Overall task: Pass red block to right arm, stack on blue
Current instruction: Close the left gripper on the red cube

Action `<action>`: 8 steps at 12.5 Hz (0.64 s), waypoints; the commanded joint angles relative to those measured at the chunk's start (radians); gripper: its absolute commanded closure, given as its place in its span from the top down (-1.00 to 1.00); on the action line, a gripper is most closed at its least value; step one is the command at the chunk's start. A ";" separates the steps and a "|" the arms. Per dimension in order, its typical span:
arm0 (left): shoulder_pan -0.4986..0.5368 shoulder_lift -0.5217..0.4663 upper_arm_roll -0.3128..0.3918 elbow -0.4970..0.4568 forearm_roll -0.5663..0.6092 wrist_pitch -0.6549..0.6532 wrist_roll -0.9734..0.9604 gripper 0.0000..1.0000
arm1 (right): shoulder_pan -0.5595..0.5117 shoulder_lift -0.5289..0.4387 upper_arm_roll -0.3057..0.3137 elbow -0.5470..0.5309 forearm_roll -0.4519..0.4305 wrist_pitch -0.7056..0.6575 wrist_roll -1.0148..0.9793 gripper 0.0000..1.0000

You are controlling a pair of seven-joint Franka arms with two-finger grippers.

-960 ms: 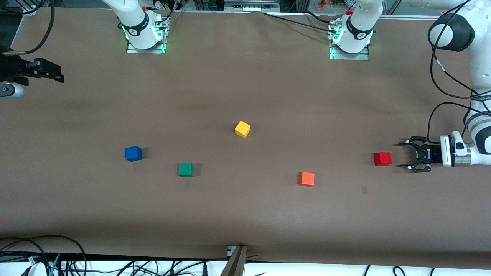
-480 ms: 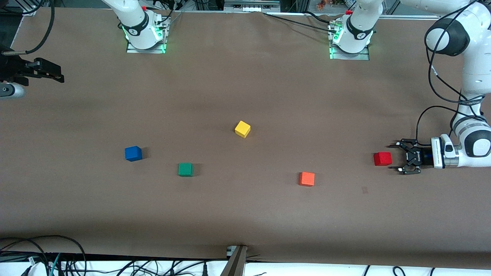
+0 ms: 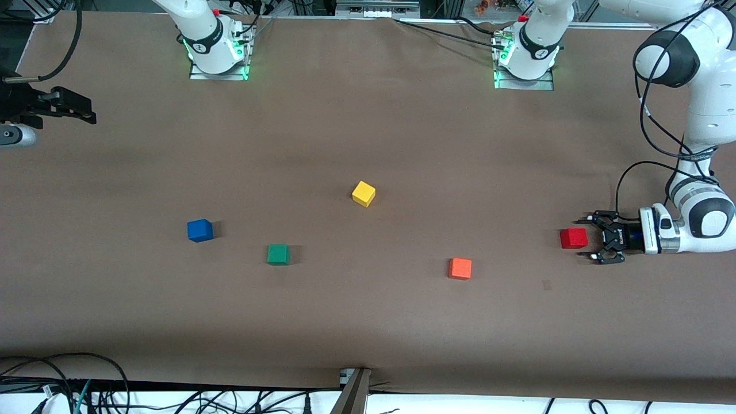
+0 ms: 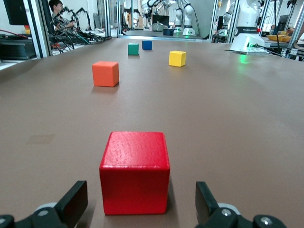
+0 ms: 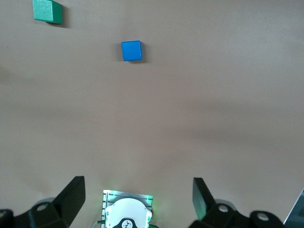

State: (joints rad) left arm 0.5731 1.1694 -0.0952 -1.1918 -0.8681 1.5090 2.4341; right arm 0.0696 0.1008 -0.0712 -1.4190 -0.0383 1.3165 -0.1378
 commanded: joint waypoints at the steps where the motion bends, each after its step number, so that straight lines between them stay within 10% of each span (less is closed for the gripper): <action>1: -0.001 0.041 0.003 0.034 -0.049 -0.032 0.085 1.00 | -0.005 0.008 0.001 0.017 0.001 -0.003 -0.011 1.00; 6: 0.001 0.044 0.003 0.032 -0.063 -0.072 0.085 1.00 | -0.005 0.008 0.001 0.017 0.001 -0.003 -0.011 1.00; 8: 0.002 0.044 0.003 0.034 -0.063 -0.073 0.091 0.46 | -0.007 0.008 0.001 0.017 0.001 -0.003 -0.011 1.00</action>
State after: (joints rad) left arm 0.5740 1.1961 -0.0952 -1.1869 -0.9054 1.4541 2.4647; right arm 0.0695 0.1008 -0.0712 -1.4190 -0.0383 1.3165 -0.1378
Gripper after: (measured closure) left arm 0.075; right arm 0.000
